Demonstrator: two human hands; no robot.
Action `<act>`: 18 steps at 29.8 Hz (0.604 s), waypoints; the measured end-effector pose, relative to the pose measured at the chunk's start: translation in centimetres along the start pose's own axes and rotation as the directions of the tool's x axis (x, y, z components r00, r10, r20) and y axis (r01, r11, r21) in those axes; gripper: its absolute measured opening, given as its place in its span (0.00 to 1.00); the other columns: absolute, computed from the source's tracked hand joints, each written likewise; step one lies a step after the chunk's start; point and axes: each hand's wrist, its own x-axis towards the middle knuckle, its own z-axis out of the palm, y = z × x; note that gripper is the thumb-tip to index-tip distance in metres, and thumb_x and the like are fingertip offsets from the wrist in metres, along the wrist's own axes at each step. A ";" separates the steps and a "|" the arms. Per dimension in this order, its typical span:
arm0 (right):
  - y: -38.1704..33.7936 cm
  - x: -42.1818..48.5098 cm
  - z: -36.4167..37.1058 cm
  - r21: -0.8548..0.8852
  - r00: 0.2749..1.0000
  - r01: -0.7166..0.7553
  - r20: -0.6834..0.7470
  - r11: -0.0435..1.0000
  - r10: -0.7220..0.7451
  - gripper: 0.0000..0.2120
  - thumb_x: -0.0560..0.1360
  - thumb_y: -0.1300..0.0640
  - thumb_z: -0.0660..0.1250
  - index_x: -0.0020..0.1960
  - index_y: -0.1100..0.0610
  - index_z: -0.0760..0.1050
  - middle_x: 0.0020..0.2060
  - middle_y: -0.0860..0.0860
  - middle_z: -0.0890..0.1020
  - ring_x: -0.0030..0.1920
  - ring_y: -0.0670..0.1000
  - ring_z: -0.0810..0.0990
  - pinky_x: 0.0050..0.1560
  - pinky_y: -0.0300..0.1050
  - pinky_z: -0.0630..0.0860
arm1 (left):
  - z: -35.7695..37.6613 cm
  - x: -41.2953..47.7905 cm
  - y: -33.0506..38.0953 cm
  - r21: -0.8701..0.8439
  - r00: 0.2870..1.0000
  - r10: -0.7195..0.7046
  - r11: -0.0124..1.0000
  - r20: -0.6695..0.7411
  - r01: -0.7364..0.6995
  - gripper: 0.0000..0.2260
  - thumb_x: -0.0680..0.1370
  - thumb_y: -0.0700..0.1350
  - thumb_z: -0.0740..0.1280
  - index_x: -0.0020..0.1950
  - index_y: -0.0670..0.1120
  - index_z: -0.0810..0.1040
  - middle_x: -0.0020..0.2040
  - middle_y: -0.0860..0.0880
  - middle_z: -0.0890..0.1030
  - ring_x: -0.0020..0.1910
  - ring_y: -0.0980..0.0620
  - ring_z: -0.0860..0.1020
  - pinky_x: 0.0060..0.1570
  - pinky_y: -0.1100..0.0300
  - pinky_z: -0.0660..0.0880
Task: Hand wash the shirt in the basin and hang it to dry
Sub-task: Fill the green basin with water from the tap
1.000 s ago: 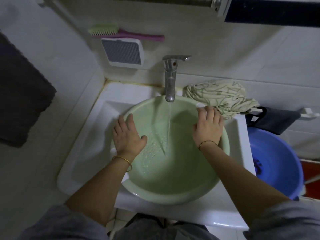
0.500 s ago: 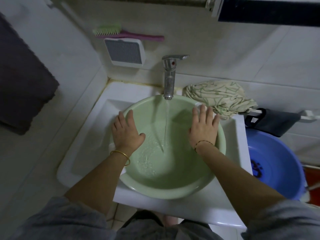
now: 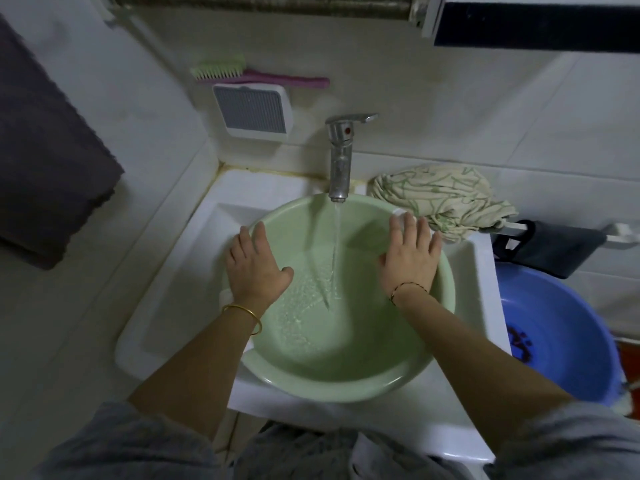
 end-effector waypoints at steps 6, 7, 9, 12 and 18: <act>-0.1 0.3 0.2 0.023 1.000 -0.017 -0.024 1.000 0.018 0.35 0.76 0.48 0.60 0.77 0.54 0.47 0.76 0.54 0.54 0.76 0.58 0.49 0.74 0.60 0.46 | 0.3 0.1 0.0 0.013 1.000 0.005 1.000 -0.030 -0.004 0.44 0.64 0.51 0.72 0.76 0.42 0.55 0.74 0.38 0.59 0.72 0.39 0.59 0.68 0.46 0.57; -0.1 0.3 0.2 0.029 0.999 -0.018 -0.029 0.999 0.019 0.35 0.76 0.48 0.61 0.77 0.54 0.47 0.76 0.54 0.55 0.76 0.58 0.49 0.74 0.60 0.46 | 0.3 0.1 0.0 0.015 1.000 0.004 1.000 -0.026 -0.003 0.44 0.64 0.51 0.72 0.76 0.43 0.55 0.74 0.38 0.59 0.72 0.39 0.59 0.68 0.46 0.57; -0.1 0.3 0.3 0.050 0.999 -0.019 -0.044 0.999 0.021 0.35 0.75 0.49 0.62 0.77 0.55 0.50 0.75 0.54 0.57 0.75 0.58 0.51 0.74 0.60 0.47 | 0.2 0.0 0.1 0.022 1.000 -0.005 1.000 -0.014 0.005 0.44 0.65 0.52 0.71 0.76 0.43 0.54 0.75 0.39 0.58 0.72 0.39 0.58 0.68 0.46 0.56; -0.1 0.4 0.5 0.082 0.998 -0.020 -0.063 0.996 0.026 0.35 0.74 0.50 0.64 0.76 0.56 0.53 0.74 0.54 0.59 0.75 0.58 0.53 0.73 0.60 0.48 | 0.1 0.0 0.1 0.020 1.000 -0.008 1.000 -0.003 0.008 0.44 0.66 0.52 0.70 0.76 0.44 0.53 0.75 0.39 0.57 0.73 0.40 0.57 0.69 0.47 0.55; 0.0 0.4 1.0 0.097 0.996 -0.030 -0.081 0.995 0.038 0.35 0.73 0.52 0.66 0.75 0.56 0.56 0.73 0.54 0.61 0.74 0.58 0.55 0.73 0.60 0.49 | 0.0 -0.1 0.2 0.003 1.000 -0.007 1.000 -0.015 0.007 0.43 0.66 0.52 0.71 0.76 0.43 0.54 0.75 0.39 0.58 0.73 0.40 0.57 0.69 0.46 0.55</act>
